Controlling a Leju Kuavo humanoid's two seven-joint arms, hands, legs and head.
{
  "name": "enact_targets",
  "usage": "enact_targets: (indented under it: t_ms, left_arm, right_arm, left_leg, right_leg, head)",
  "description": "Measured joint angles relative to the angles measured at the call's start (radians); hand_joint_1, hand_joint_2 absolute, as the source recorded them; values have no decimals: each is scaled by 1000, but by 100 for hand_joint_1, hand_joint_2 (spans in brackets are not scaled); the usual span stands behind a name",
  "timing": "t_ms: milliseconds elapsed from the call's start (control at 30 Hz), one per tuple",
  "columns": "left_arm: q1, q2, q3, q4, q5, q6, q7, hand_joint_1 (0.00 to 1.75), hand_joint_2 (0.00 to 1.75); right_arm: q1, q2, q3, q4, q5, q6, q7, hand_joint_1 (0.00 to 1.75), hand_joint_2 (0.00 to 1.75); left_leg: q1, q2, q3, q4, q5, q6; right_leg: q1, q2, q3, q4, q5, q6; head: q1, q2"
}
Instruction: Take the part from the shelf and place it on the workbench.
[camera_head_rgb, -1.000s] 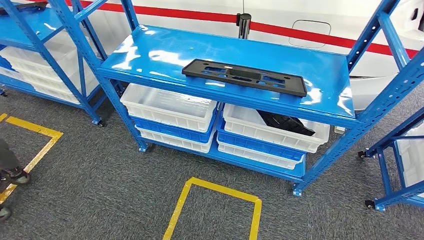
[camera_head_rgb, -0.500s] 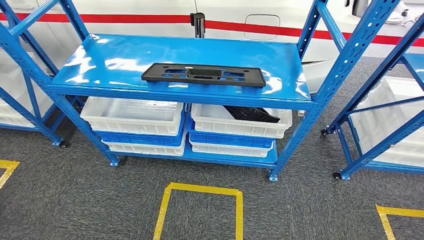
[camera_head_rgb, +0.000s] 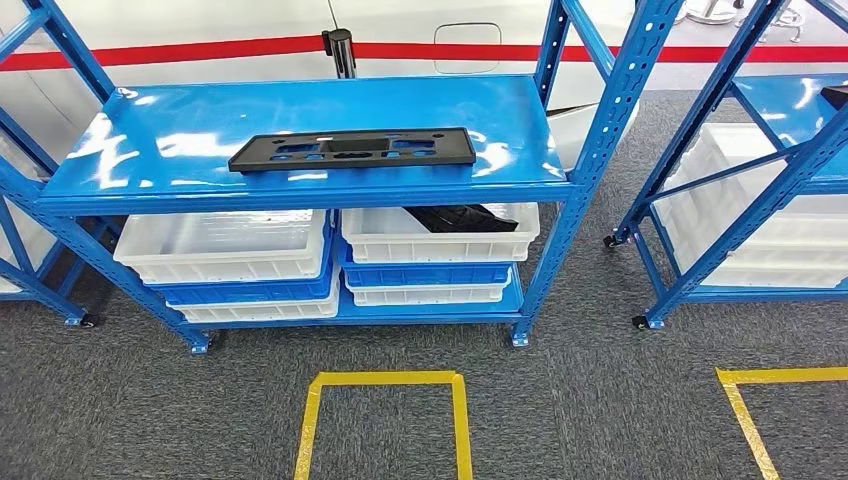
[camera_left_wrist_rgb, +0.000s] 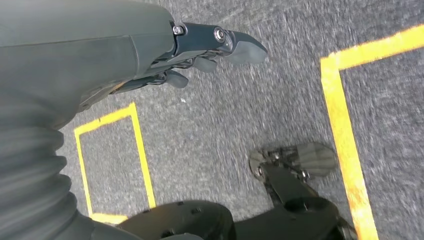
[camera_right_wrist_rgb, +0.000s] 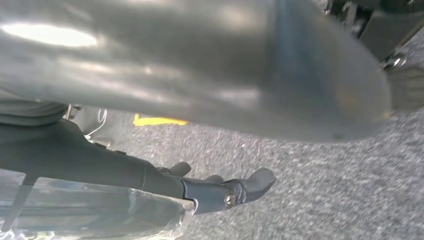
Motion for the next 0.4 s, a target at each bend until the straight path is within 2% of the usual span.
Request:
enact_targets:
  t_ms: [33, 100, 233, 300, 367, 400]
  left_arm:
    - [0, 0, 0, 0, 1, -7, -5, 0, 175]
    - [0, 0, 0, 0, 5, -21, -15, 0, 175]
    - [0, 0, 0, 0, 9, -45, -20, 0, 175]
    - [2, 0, -1, 0, 9, -57, -18, 0, 175]
    - [9, 2, -8, -3, 15, -67, -12, 0, 175]
    - [12, 2, -11, -5, 18, -69, -9, 0, 175]
  right_arm:
    - [0, 0, 0, 0, 5, 0, 4, 0, 0]
    - [1, 0, 0, 0, 12, 0, 12, 0, 0]
    - [1, 1, 2, 0, 27, -2, 34, 0, 175]
    - [2, 1, 5, 0, 31, -10, 46, 0, 175]
    - [9, 0, 20, -4, 20, -14, 54, 0, 87]
    - [11, -1, 25, -5, 15, -14, 55, 0, 58]
  left_leg:
    - [2, 0, 0, -1, 3, 6]
    - [5, -1, 1, -4, 5, 4]
    - [10, -1, 1, -9, 9, -7]
    - [12, -1, 1, -11, 10, -25]
    - [13, 0, 1, -12, 10, -42]
    - [13, 0, 2, -12, 9, -45]
  right_leg:
    - [4, 0, 0, 0, 0, -1]
    - [10, 1, -1, 1, 0, -6]
    - [17, 1, -2, 1, 0, -14]
    - [20, 1, -3, 2, 0, -20]
    - [22, 1, -4, 2, 0, -21]
    - [23, 1, -4, 2, 0, -21]
  head:
    - [0, 0]
    - [-1, 0]
    - [-1, 0]
    - [-1, 0]
    - [-1, 0]
    - [-1, 0]
